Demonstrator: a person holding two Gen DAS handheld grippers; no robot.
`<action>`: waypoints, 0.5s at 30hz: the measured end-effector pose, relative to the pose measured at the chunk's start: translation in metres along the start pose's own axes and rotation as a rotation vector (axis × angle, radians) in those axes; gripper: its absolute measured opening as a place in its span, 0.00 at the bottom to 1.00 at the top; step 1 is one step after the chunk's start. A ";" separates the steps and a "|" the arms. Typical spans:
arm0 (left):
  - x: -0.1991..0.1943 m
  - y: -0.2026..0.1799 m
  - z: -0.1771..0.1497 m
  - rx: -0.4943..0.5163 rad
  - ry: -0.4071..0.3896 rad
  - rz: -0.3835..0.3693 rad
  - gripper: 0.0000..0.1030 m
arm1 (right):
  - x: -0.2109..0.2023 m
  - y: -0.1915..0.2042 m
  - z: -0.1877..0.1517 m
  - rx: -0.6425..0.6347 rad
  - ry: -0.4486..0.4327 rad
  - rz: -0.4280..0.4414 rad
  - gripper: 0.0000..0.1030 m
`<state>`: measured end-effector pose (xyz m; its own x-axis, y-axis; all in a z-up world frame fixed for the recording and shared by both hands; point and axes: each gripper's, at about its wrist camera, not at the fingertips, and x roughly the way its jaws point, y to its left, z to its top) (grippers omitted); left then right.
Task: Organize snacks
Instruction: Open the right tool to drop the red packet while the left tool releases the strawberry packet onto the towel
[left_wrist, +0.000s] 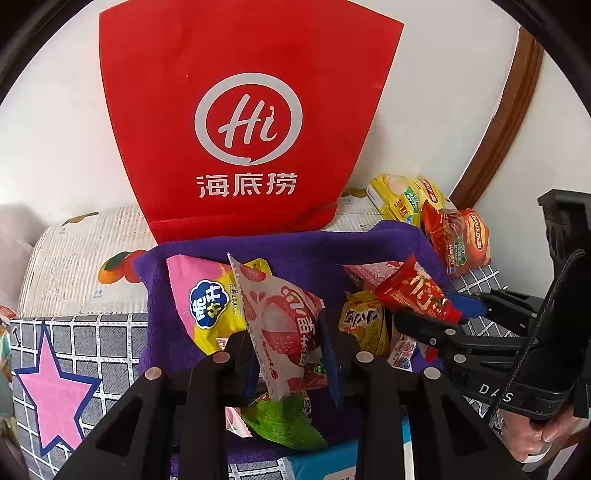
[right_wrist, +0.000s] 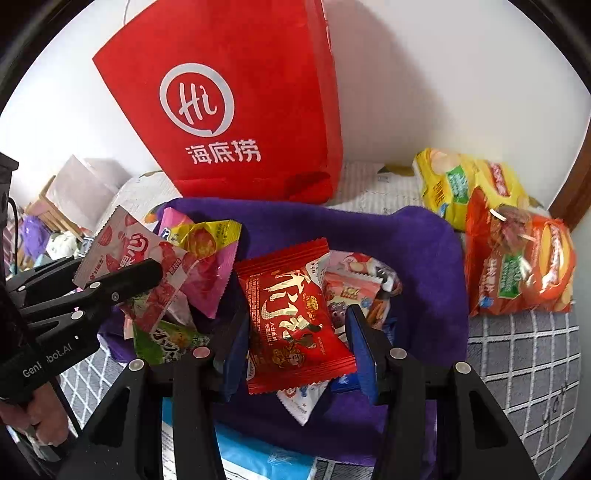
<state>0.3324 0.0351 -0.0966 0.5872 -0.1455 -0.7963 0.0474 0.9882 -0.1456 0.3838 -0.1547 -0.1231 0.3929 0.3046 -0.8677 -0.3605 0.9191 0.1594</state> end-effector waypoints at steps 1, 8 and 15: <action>0.000 0.000 0.000 0.000 0.000 0.001 0.27 | 0.002 0.000 0.000 0.001 0.006 0.013 0.49; -0.001 0.003 0.001 -0.011 -0.003 0.000 0.27 | 0.014 0.001 0.000 -0.002 0.044 0.006 0.50; -0.002 0.004 0.002 -0.017 0.000 -0.010 0.27 | 0.019 0.003 -0.001 -0.015 0.055 -0.019 0.50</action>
<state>0.3325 0.0395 -0.0944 0.5869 -0.1553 -0.7946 0.0398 0.9858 -0.1633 0.3893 -0.1459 -0.1400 0.3530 0.2730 -0.8949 -0.3666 0.9204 0.1362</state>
